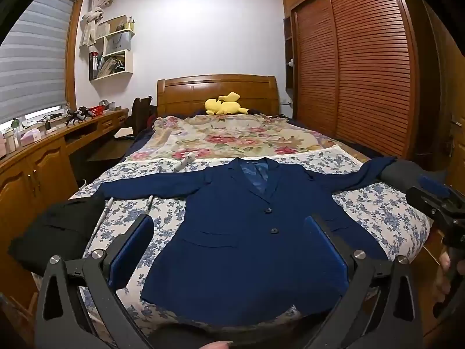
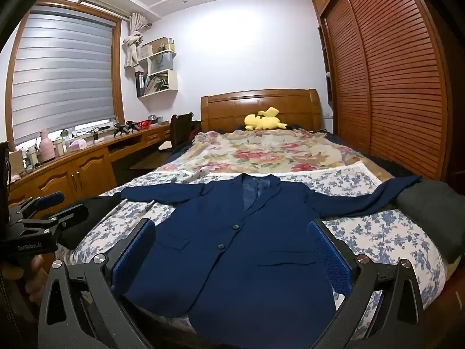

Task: Fold large clothes

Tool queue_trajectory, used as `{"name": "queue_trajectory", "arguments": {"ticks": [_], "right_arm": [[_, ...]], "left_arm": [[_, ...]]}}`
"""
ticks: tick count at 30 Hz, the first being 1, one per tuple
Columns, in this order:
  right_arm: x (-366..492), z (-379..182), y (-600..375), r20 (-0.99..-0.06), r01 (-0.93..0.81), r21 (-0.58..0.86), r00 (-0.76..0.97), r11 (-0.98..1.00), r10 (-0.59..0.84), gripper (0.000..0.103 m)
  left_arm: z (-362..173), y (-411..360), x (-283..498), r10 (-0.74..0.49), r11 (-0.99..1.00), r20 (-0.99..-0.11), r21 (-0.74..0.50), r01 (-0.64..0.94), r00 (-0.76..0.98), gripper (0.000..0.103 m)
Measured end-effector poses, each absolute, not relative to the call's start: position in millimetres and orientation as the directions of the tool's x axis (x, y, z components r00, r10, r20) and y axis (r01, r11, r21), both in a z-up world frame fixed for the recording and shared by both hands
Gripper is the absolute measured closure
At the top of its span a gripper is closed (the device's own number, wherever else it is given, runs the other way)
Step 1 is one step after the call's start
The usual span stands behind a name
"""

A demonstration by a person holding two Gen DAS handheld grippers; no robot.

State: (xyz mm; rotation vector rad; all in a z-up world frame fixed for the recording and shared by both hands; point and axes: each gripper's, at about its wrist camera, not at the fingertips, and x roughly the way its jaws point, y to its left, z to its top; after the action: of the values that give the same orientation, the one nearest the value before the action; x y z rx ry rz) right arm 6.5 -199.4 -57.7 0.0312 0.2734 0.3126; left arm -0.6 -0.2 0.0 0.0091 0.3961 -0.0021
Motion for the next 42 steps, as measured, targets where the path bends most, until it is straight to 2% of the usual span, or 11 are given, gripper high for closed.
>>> {"name": "queue_trajectory", "arguments": {"ticks": [42], "right_arm": [[5.5, -57.5, -201.4, -0.242, -0.297, 0.072, 0.921, 0.952, 0.305, 0.000]], "left_arm": [[5.9, 4.5, -8.4, 0.021, 1.000, -0.375, 0.009, -0.019, 0.927, 0.000]]}}
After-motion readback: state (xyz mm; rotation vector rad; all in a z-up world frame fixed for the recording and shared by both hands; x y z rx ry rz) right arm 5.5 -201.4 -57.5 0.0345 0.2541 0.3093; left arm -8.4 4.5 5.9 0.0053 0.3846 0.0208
